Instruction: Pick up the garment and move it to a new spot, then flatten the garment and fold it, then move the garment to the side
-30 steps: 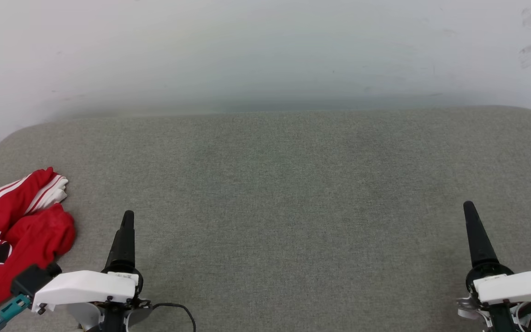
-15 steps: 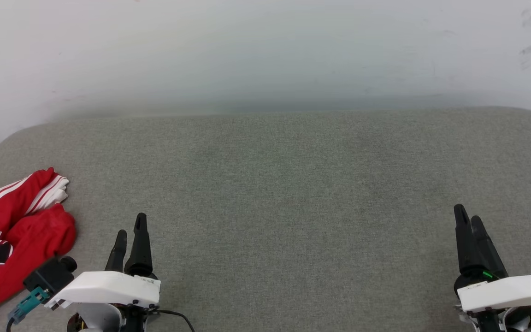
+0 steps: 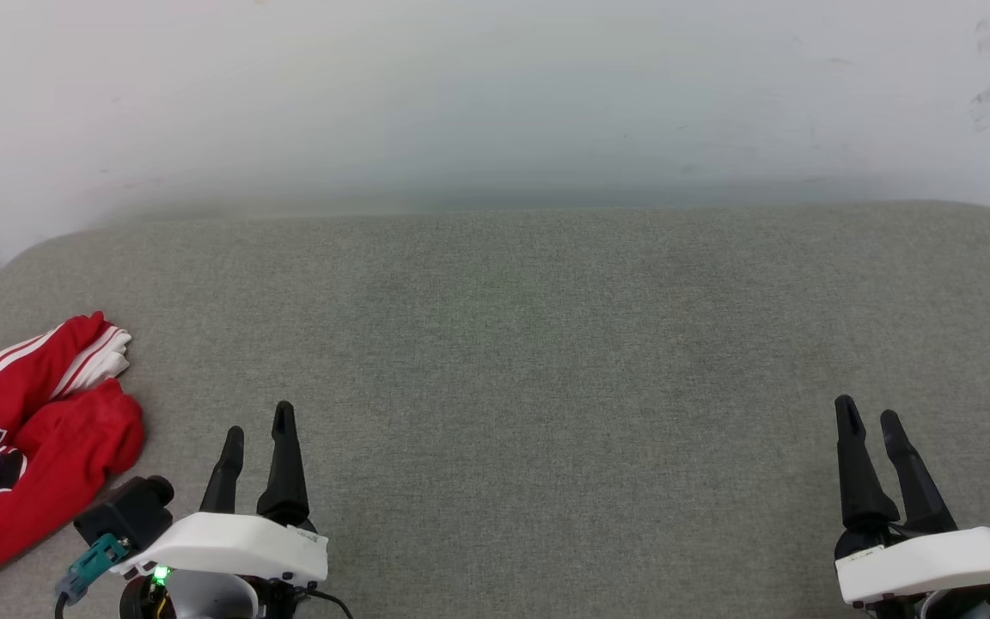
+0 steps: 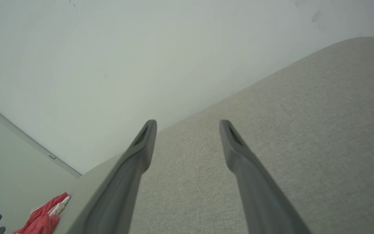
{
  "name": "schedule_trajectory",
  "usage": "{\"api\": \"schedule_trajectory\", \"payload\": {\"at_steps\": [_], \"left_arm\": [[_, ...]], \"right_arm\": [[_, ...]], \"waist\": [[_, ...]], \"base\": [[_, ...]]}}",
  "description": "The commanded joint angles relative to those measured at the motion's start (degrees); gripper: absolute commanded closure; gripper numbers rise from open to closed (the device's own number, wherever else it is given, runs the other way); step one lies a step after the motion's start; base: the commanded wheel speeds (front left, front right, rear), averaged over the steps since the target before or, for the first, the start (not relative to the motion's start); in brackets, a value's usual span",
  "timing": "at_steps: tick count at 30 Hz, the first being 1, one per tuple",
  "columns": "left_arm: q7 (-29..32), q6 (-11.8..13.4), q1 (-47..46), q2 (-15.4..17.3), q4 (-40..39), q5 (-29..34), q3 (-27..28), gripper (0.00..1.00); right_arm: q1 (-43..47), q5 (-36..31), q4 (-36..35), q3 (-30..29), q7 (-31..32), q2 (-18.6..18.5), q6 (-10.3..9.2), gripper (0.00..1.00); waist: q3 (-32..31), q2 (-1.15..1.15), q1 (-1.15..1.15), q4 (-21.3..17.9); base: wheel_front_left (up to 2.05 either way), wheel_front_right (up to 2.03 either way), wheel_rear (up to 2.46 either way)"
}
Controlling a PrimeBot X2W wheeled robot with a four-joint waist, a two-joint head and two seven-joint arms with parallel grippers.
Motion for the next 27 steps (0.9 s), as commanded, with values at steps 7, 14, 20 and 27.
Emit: {"api": "schedule_trajectory", "payload": {"at_steps": [7,14,20,27], "left_arm": [[-1.46,0.44,0.43,0.16,-1.61,5.26,-1.04,0.00],[-2.49,-0.08,0.89,0.17,-2.24,9.59,-1.48,0.00],[-3.38,-0.34,1.51,0.17,-2.81,13.14,-1.72,0.00],[-4.34,-0.36,1.95,0.18,-3.12,17.04,-2.31,0.00]], "right_arm": [[0.42,-5.44,-1.82,0.42,-1.39,0.01,0.02,0.00],[0.70,-9.65,-2.45,0.73,-2.47,0.01,0.02,0.00],[1.11,-13.20,-3.13,0.72,-3.31,0.02,0.02,0.00],[1.58,-17.18,-3.81,0.99,-4.27,0.03,0.01,0.00]], "waist": [[0.18,0.00,0.00,0.07],[0.38,0.00,0.00,0.00],[0.47,0.00,0.00,0.04],[0.52,0.00,0.00,0.19]], "base": [[0.00,0.00,0.00],[0.00,0.00,0.00],[0.00,0.00,0.00],[0.00,0.00,0.00]]}}
